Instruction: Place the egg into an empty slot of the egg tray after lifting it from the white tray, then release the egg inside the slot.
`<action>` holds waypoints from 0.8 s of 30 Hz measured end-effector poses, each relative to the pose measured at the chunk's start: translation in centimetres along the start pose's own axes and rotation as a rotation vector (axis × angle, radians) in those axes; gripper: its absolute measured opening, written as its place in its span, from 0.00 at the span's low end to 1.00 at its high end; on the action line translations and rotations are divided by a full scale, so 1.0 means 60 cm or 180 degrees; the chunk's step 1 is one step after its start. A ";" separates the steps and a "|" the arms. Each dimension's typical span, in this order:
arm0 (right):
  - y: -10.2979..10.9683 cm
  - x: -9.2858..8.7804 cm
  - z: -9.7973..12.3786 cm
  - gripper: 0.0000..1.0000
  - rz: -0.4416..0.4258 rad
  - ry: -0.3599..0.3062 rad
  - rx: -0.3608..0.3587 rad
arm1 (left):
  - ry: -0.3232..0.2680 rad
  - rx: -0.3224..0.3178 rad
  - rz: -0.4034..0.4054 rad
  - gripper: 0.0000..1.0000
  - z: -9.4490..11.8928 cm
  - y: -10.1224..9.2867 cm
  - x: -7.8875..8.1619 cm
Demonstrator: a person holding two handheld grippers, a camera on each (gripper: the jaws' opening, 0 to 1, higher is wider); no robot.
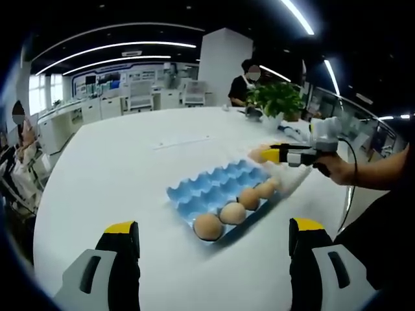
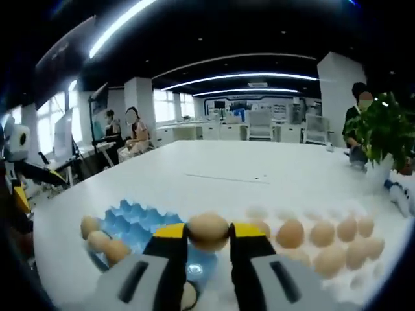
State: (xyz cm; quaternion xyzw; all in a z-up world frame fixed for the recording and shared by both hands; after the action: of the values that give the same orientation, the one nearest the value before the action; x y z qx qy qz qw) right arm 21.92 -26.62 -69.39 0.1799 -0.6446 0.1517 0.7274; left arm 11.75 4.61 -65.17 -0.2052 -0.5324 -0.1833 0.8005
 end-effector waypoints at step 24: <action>0.165 -0.001 -0.088 0.25 -0.0002 0.0054 0.0984 | 0.0000 -0.0002 0.0017 0.96 -0.004 0.002 -0.003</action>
State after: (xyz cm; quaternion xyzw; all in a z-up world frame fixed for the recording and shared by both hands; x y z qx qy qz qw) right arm 22.09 -15.41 -69.36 0.2885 -0.6073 0.2504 0.6965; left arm 11.91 4.61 -65.43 -0.2068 -0.5318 -0.1813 0.8010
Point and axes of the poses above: the point that each gripper's makers call its tool centre point, and the gripper's own axes: z roughly backward along the fingers, y roughly to its left, x roughly out of its top, the point moved 10 cm from there along z, roughly backward along the fingers, and after that the axes turned 11 degrees about -y, right-handed, at the moved point
